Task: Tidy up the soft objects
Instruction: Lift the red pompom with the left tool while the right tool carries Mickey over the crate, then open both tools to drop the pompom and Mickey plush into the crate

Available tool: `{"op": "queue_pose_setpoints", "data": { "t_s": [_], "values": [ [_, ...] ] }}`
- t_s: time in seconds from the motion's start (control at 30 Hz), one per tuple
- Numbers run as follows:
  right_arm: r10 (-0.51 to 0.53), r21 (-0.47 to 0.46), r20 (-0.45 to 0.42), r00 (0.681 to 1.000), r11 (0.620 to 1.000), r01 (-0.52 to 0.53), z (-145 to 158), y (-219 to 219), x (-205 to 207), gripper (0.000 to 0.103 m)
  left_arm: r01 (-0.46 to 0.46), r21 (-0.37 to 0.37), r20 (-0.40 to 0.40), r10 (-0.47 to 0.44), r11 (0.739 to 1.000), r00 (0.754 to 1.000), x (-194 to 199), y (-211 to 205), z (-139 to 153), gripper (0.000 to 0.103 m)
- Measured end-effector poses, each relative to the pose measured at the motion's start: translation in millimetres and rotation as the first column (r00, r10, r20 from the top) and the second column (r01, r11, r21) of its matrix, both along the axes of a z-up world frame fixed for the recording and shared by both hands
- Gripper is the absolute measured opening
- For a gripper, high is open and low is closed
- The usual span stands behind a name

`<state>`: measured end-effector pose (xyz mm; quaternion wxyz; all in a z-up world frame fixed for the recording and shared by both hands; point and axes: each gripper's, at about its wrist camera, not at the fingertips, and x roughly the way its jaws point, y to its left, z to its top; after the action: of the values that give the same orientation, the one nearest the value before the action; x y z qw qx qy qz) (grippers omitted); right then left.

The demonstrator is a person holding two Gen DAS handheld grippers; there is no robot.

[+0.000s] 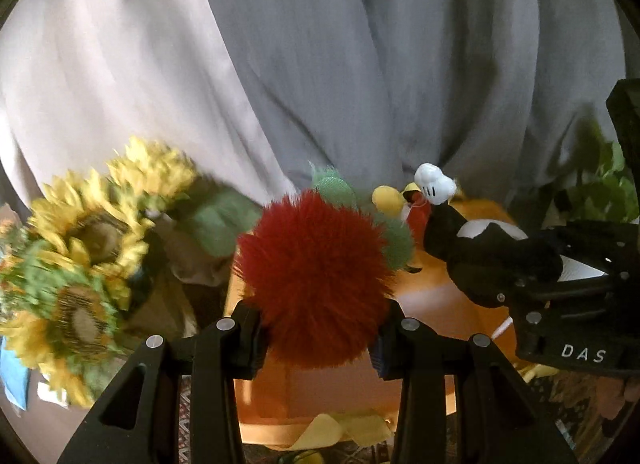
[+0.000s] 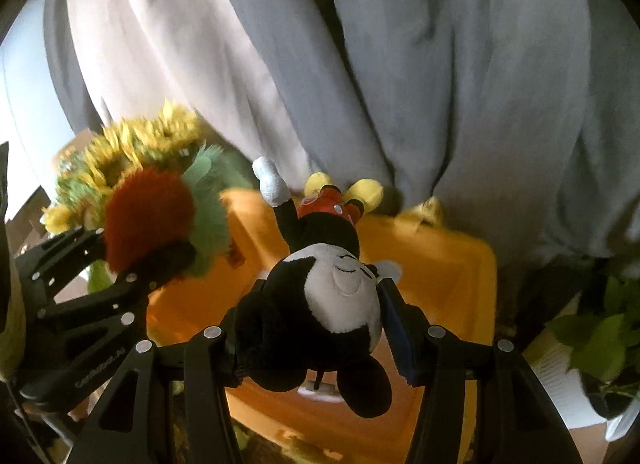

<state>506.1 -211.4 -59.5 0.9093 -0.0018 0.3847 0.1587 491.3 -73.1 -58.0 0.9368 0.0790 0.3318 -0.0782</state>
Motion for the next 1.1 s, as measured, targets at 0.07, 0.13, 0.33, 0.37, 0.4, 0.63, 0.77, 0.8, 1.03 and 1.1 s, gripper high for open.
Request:
{"op": "queue_pose_setpoints", "data": {
  "t_s": [0.07,0.13,0.33,0.37,0.4,0.63,0.77,0.8,1.03,1.1],
  "values": [
    [0.006,-0.003,-0.042,0.999,1.000,-0.006,-11,0,6,0.056,0.007,0.011,-0.042,-0.006,1.000,0.999,7,-3,-12,0.040],
    [0.011,-0.005,-0.083,0.996,1.000,-0.012,-23,-2,14,0.056,0.015,0.018,-0.084,-0.014,1.000,0.996,14,-4,-22,0.040],
    [0.038,-0.033,-0.176,0.984,0.998,-0.044,-43,0,27,0.056,0.043,0.035,-0.176,-0.036,0.998,0.984,26,-10,-44,0.041],
    [0.046,-0.040,-0.192,0.980,0.998,-0.055,-46,1,28,0.056,0.043,0.035,-0.182,-0.036,0.998,0.983,26,-7,-45,0.041],
    [0.050,-0.048,-0.204,0.978,0.997,-0.061,-49,2,33,0.056,0.043,0.036,-0.188,-0.036,0.998,0.982,27,-8,-47,0.041],
    [0.078,-0.076,-0.265,0.961,0.992,-0.102,-62,9,33,0.059,0.046,0.053,-0.203,-0.035,0.998,0.978,24,-9,-51,0.051],
    [0.053,-0.090,-0.258,0.965,0.993,-0.079,-60,4,28,0.067,0.031,0.049,-0.202,-0.021,0.998,0.979,19,-8,-49,0.066],
    [0.044,-0.095,-0.247,0.968,0.993,-0.069,-58,4,28,0.069,0.028,0.048,-0.198,-0.018,0.998,0.980,17,-7,-49,0.067],
    [0.007,-0.101,-0.158,0.987,0.995,-0.024,-35,-1,17,0.072,-0.007,0.044,-0.148,0.013,0.999,0.989,2,-3,-32,0.073],
    [-0.017,-0.099,-0.123,0.992,0.995,0.005,-28,-4,10,0.072,-0.018,0.035,-0.125,0.022,0.999,0.992,-5,-2,-25,0.073]
  ]
}}
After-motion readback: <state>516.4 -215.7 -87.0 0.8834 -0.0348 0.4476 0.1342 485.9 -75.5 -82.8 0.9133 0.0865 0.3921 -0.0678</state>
